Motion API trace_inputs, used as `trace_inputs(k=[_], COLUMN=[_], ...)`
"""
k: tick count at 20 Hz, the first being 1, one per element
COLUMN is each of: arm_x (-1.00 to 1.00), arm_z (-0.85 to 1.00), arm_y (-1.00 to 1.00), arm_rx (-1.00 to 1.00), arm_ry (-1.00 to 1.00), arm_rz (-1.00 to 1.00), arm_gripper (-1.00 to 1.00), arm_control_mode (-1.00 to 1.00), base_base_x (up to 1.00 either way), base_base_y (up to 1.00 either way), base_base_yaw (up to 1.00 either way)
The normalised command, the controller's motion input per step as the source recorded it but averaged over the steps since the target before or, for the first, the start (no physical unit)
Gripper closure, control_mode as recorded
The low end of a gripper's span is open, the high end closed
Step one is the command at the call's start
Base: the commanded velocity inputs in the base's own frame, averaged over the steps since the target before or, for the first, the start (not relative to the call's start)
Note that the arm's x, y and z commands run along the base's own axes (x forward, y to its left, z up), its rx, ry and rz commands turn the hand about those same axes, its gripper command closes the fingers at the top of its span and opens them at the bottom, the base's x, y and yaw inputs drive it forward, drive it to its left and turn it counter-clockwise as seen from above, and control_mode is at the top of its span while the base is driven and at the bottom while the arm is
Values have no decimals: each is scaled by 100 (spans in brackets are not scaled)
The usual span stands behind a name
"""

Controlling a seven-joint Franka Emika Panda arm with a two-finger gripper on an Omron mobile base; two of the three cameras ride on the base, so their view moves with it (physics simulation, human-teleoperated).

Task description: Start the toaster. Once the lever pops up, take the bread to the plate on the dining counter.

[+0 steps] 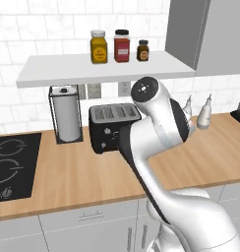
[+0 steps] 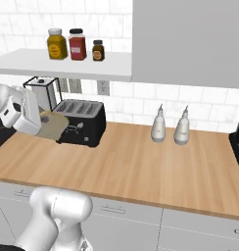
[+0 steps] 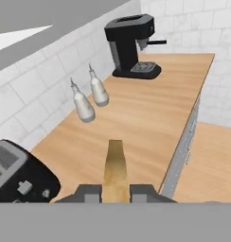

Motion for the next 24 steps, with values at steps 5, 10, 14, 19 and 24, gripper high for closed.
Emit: trace_inputs(k=[5,10,14,19,24], arm_x=[0,0,0,0,0], arm_z=[0,0,0,0,0], arm_y=[0,0,0,0,0], arm_rx=[0,0,0,0,0], arm_ry=[0,0,0,0,0], arm_rz=[0,0,0,0,0], arm_gripper=[100,100,100,100,100], arm_control_mode=[100,100,100,100,100], base_base_x=[0,-42,-39,-38,-40], base_base_y=[1,-2,-5,0,-5], base_base_yaw=[-2,-56,-75,-77,-74])
